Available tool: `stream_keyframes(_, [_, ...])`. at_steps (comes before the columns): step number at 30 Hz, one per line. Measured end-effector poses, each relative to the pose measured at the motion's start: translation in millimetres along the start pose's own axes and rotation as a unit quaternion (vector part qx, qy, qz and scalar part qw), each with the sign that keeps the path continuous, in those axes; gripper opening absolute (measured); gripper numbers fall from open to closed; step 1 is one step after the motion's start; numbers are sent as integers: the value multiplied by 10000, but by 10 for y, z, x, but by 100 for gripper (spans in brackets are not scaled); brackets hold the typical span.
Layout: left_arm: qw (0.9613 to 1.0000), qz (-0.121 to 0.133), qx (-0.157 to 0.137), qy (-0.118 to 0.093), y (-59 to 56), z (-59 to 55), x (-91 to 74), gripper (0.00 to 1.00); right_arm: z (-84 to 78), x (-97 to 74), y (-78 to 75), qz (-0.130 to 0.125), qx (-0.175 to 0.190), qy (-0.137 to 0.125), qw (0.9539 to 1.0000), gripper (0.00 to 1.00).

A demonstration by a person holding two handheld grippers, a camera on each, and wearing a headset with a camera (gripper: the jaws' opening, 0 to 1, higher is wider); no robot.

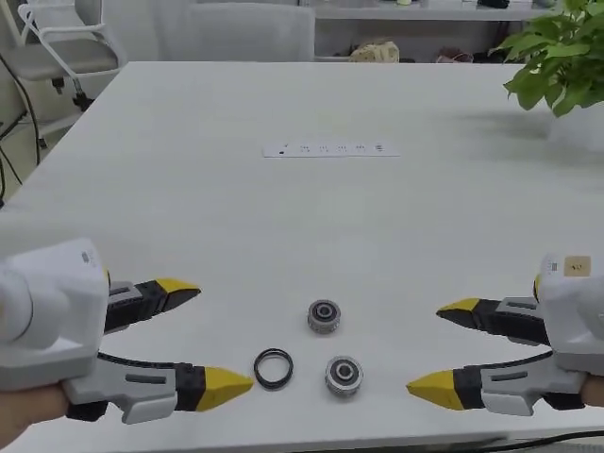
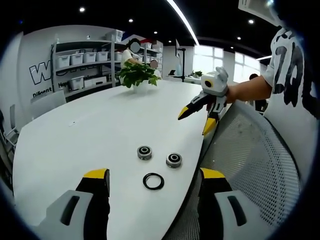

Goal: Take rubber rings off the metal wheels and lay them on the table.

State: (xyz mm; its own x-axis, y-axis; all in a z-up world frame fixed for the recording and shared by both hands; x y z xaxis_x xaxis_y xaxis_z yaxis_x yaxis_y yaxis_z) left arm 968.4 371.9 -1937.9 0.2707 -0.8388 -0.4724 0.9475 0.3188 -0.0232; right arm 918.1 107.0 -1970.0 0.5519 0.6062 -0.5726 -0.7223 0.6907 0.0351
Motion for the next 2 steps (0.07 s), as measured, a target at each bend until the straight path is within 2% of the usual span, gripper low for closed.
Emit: stream_keyframes(2, [10000,16,-15,-12,2,0,-6,69,-3,-1,0,-7,-1,-1,10000,62])
Point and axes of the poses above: the centre of the closed fingertips' face, and the gripper's own axes: x roughly forward along the fingers, y roughly to its left, z roughly out of its top, the point moved 6 cm from there along -x, roughly backward along the fingers, and after that the axes turned 2 degrees about -z, right-handed, at the moved point
